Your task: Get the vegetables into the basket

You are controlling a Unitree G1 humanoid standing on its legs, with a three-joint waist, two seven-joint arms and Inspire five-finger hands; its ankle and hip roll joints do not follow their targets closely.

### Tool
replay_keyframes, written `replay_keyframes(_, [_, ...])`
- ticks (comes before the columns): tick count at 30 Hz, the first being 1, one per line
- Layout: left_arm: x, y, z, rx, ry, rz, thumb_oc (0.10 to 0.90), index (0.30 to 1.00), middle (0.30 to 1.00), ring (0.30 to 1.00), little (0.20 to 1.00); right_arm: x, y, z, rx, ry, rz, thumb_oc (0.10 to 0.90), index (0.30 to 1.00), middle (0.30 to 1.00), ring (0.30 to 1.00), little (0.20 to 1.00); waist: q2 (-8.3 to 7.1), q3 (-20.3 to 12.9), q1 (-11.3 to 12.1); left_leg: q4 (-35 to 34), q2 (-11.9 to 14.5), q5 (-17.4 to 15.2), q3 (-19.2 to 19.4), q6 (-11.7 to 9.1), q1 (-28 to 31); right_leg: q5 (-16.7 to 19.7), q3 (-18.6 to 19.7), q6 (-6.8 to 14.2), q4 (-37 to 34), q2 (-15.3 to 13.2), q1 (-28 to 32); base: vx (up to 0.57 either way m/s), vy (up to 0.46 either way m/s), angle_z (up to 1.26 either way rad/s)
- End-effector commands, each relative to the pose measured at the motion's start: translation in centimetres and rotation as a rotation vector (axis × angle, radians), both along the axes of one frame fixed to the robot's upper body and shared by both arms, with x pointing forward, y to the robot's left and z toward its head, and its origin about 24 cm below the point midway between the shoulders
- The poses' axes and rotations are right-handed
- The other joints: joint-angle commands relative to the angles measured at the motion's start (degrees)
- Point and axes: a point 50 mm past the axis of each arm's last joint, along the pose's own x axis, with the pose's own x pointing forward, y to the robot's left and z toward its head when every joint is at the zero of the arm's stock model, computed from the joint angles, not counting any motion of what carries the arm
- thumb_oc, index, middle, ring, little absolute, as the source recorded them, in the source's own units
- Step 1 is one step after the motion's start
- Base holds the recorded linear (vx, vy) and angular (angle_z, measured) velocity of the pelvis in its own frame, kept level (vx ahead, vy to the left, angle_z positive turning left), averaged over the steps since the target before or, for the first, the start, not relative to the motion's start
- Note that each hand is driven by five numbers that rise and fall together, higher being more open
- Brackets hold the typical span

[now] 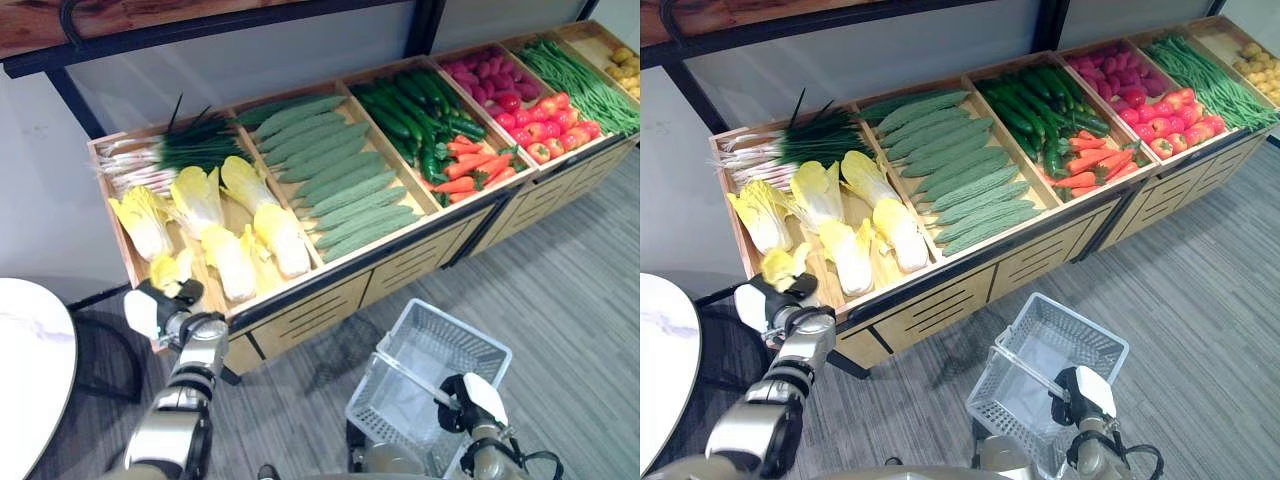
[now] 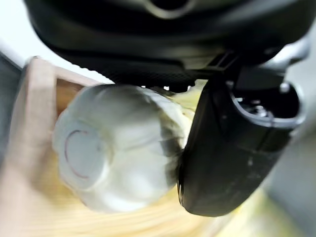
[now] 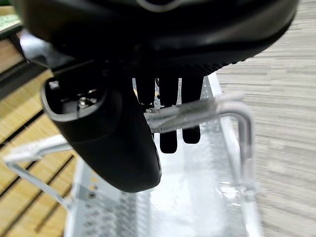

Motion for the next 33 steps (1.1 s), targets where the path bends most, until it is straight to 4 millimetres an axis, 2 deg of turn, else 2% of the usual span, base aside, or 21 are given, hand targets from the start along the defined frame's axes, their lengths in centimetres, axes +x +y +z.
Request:
replay_keyframes(1, [-1.6,2.9,9.5,0.404,-0.419,0.224,0.400,0.300,0.300,0.300,0.300,3.1,0.9,1.3,0.039,-0.179,-0.051,0.400,0.300,0.300,0.300,0.300,-4.01,1.35,3.11,0.03,0.60,-1.40,-4.53,-1.13,-0.75,-2.91,2.48,7.37,0.07,-6.28,1.82,0.00,-0.036,0.39])
replay_keyframes(2, [-1.8,2.4,12.0,0.426,-0.554,0.235,0.400,0.300,0.300,0.300,0.300,3.2,1.1,1.2,0.035,-0.176,-0.042,0.400,0.300,0.300,0.300,0.300,-4.09,1.29,3.33,0.03,0.62,-1.89,-4.62,-1.05,-0.46,-3.22,2.49,7.46,0.12,-6.22,2.14,0.00,-0.017,0.27])
replay_keyframes(3, [-1.8,2.4,12.1,0.426,-0.554,0.236,0.400,0.300,0.300,0.300,0.300,3.2,1.1,1.2,0.035,-0.177,-0.042,0.400,0.300,0.300,0.300,0.300,-4.18,1.30,3.31,0.03,0.53,-1.60,-4.62,-1.03,-0.65,-2.96,2.51,7.39,0.04,-6.29,1.99,-0.01,-0.011,0.10])
replay_keyframes(4, [-1.9,1.9,13.9,0.477,-0.632,0.217,0.400,0.300,0.300,0.300,0.300,3.0,1.5,1.1,0.041,-0.168,-0.026,0.400,0.300,0.300,0.300,0.300,-4.41,1.10,3.48,0.03,0.46,-1.61,-4.86,-0.92,-0.87,-2.92,2.54,7.39,0.04,-6.32,1.90,-0.03,-0.009,0.13])
replay_keyframes(5, [-1.9,1.8,13.9,0.478,-0.633,0.217,0.400,0.300,0.300,0.300,0.300,3.1,1.5,1.1,0.041,-0.168,-0.025,0.400,0.300,0.300,0.300,0.300,-4.42,1.12,3.48,0.03,0.45,-1.62,-4.86,-0.91,-0.87,-2.93,2.55,7.40,0.05,-6.33,1.89,-0.02,-0.002,0.23])
replay_keyframes(7, [-3.2,0.3,18.7,0.579,-0.897,0.173,0.400,0.300,0.300,0.300,0.300,2.9,1.7,1.0,0.054,-0.174,-0.043,0.400,0.300,0.300,0.300,0.300,-4.44,0.73,3.60,0.03,0.27,-1.79,-4.96,-0.80,-0.82,-2.95,2.74,7.49,0.05,-6.36,1.93,-0.01,0.003,0.21])
replay_keyframes(9, [-4.0,-1.7,20.2,0.565,-1.062,-0.003,0.400,0.300,0.300,0.300,0.300,2.8,1.6,0.9,0.057,-0.176,-0.061,0.400,0.300,0.300,0.300,0.300,-4.43,0.67,3.59,0.03,0.15,-1.83,-5.13,-0.71,-0.73,-2.91,2.78,7.47,0.03,-6.33,1.96,0.00,0.001,0.07])
replay_keyframes(10, [-4.0,-1.7,20.1,0.563,-1.062,-0.008,0.400,0.300,0.300,0.300,0.300,2.7,1.6,0.9,0.057,-0.175,-0.062,0.400,0.300,0.300,0.300,0.300,-4.42,0.63,3.67,0.03,0.15,-1.85,-5.14,-0.71,-0.69,-2.93,2.78,7.48,0.03,-6.33,2.00,0.00,0.000,0.00])
replay_keyframes(11, [-4.1,-2.4,20.2,0.505,-1.116,-0.118,0.400,0.300,0.300,0.300,0.300,2.7,1.5,0.9,0.054,-0.174,-0.069,0.400,0.300,0.300,0.300,0.300,-4.32,0.65,3.67,0.03,0.08,-1.83,-5.17,-0.64,-0.65,-2.92,2.74,7.45,0.01,-6.33,2.06,0.00,0.000,0.00])
replay_keyframes(12, [-3.4,-4.0,19.1,0.210,-1.215,-0.504,0.400,0.300,0.300,0.300,0.300,2.8,1.0,1.1,0.034,-0.178,-0.091,0.400,0.300,0.300,0.300,0.300,-3.73,0.97,3.51,0.03,0.00,-1.84,-5.19,-0.53,-0.29,-3.01,2.65,7.38,-0.04,-6.30,2.60,0.00,0.000,0.00])
replay_keyframes(13, [-3.4,-4.0,19.1,0.208,-1.215,-0.508,0.400,0.300,0.300,0.300,0.300,2.9,1.0,1.1,0.035,-0.178,-0.091,0.400,0.300,0.300,0.300,0.300,-3.83,0.88,3.50,0.03,-0.07,-1.63,-5.18,-0.52,-0.50,-2.82,2.67,7.33,-0.09,-6.36,2.41,0.00,0.000,0.00])
replay_keyframes(14, [-3.1,-3.9,18.6,0.087,-1.236,-0.628,0.400,0.300,0.300,0.300,0.300,3.0,0.5,1.3,0.019,-0.179,-0.106,0.400,0.300,0.300,0.300,0.300,-3.51,0.84,3.45,0.03,-0.16,-1.51,-5.29,-0.48,-0.58,-2.78,2.59,7.32,-0.09,-6.43,2.36,-0.02,0.039,0.00])
replay_keyframes(15, [-2.9,-3.6,17.1,-0.048,-1.193,-0.799,0.400,0.300,0.300,0.300,0.300,3.3,-0.6,1.7,-0.010,-0.183,-0.124,0.400,0.300,0.300,0.300,0.300,-2.91,0.89,3.40,0.03,-0.34,-1.49,-5.26,-0.49,-0.57,-2.70,2.49,7.44,-0.09,-6.61,2.37,-0.01,0.042,0.00])
replay_keyframes(16, [-2.8,-3.5,17.0,-0.051,-1.193,-0.802,0.400,0.300,0.300,0.300,0.300,3.3,-0.6,1.7,-0.010,-0.182,-0.124,0.400,0.300,0.300,0.300,0.300,-2.92,0.85,3.39,0.03,-0.33,-1.50,-5.24,-0.49,-0.55,-2.71,2.50,7.45,-0.09,-6.61,2.38,-0.01,0.059,-0.03])
replay_keyframes(17, [-2.6,-3.4,15.0,-0.186,-1.139,-0.869,0.400,0.300,0.300,0.300,0.300,3.6,-1.0,2.1,-0.033,-0.191,-0.109,0.400,0.300,0.300,0.300,0.300,-2.54,0.82,3.09,0.03,-0.41,-1.45,-4.86,-0.55,-0.45,-2.63,2.62,7.51,-0.09,-6.74,2.44,0.00,0.028,-0.12])
replay_keyframes(18, [-2.6,-3.4,15.0,-0.188,-1.140,-0.870,0.400,0.300,0.300,0.300,0.300,3.5,-1.0,2.1,-0.033,-0.190,-0.109,0.400,0.300,0.300,0.300,0.300,-2.53,0.79,3.11,0.03,-0.40,-1.46,-4.84,-0.55,-0.44,-2.63,2.64,7.51,-0.09,-6.73,2.44,0.00,0.054,-0.16])
replay_keyframes(19, [-2.4,-4.0,12.1,-0.378,-1.067,-0.972,0.400,0.300,0.300,0.300,0.300,3.8,-1.7,2.4,-0.055,-0.192,-0.109,0.400,0.300,0.300,0.300,0.300,-2.07,0.76,2.82,0.03,-0.41,-1.43,-4.43,-0.59,-0.22,-2.59,2.87,7.55,-0.09,-6.74,2.38,0.01,0.026,-0.14])
replay_keyframes(21, [-2.6,-4.2,11.7,-0.396,-1.051,-1.007,0.400,0.300,0.300,0.300,0.300,3.8,-1.7,2.5,-0.053,-0.190,-0.105,0.400,0.300,0.300,0.300,0.300,-1.97,0.75,2.77,0.03,-0.38,-1.42,-4.26,-0.61,-0.12,-2.56,2.97,7.55,-0.09,-6.70,2.37,0.00,0.022,-0.06])
replay_keyframes(22, [-2.8,-4.7,10.6,-0.460,-1.019,-1.072,0.400,0.300,0.300,0.300,0.300,3.8,-1.8,2.5,-0.051,-0.188,-0.103,0.400,0.300,0.300,0.300,0.300,-1.87,0.77,2.58,0.03,-0.30,-1.43,-4.00,-0.63,0.08,-2.56,3.21,7.53,-0.09,-6.68,2.36,0.00,0.011,-0.05])
replay_keyframes(27, [-3.7,-5.9,9.2,-0.520,-0.959,-1.197,0.400,0.300,0.300,0.300,0.300,3.1,-2.2,2.3,-0.054,-0.161,-0.115,0.400,0.300,0.300,0.300,0.300,-1.80,0.65,2.37,0.03,-0.09,-1.55,-3.39,-0.62,0.76,-2.76,3.80,7.45,-0.09,-6.51,2.61,0.01,0.002,-0.03])
replay_keyframes(33, [-3.9,-6.0,8.9,-0.516,-0.937,-1.280,0.400,0.300,0.300,0.300,0.300,2.6,-2.7,2.1,-0.055,-0.143,-0.138,0.400,0.300,0.300,0.300,0.300,-1.92,0.61,2.22,0.03,-0.11,-1.72,-3.01,-0.56,1.28,-3.02,4.29,7.50,-0.09,-6.42,2.92,0.01,0.001,-0.07])
